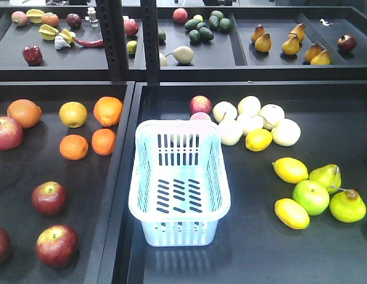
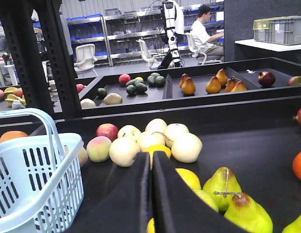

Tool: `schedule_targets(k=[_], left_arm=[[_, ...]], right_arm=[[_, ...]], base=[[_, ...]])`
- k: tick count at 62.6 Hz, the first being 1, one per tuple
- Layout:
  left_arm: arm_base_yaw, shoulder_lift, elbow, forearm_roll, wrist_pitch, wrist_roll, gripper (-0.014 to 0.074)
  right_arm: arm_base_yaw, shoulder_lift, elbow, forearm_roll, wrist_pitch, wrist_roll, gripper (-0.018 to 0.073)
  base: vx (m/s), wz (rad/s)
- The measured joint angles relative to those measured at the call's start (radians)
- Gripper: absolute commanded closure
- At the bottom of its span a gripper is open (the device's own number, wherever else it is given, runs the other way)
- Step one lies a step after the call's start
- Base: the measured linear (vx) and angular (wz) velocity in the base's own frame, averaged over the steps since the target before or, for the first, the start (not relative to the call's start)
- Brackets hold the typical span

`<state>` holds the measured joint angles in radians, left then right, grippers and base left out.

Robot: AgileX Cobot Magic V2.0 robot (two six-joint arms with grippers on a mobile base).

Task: Pick three apples into basket with both arms
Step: 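Stop the base in front of the light-blue basket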

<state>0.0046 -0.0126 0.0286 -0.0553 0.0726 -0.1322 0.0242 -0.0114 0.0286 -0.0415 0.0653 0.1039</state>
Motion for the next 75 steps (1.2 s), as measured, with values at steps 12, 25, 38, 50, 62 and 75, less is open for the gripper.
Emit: schedule_targets(k=[12,25,38,50,62,75], left_arm=[[0.0,0.0,0.0,0.0,0.0,0.0,0.0603],[0.0,0.0,0.0,0.0,0.0,0.0,0.0603],[0.0,0.0,0.0,0.0,0.0,0.0,0.0603],[0.0,0.0,0.0,0.0,0.0,0.0,0.0603],[0.0,0.0,0.0,0.0,0.0,0.0,0.0603],[0.0,0.0,0.0,0.0,0.0,0.0,0.0603]], right_arm=[[0.0,0.0,0.0,0.0,0.0,0.0,0.0564],[0.0,0.0,0.0,0.0,0.0,0.0,0.0564],[0.0,0.0,0.0,0.0,0.0,0.0,0.0564],[0.0,0.0,0.0,0.0,0.0,0.0,0.0564],[0.0,0.0,0.0,0.0,0.0,0.0,0.0564],[0.0,0.0,0.0,0.0,0.0,0.0,0.0564]], base=[[0.02,0.0],[0.04,0.01],[0.05,-0.01],[0.05,-0.01],[0.04,-0.01],[0.02,0.0]])
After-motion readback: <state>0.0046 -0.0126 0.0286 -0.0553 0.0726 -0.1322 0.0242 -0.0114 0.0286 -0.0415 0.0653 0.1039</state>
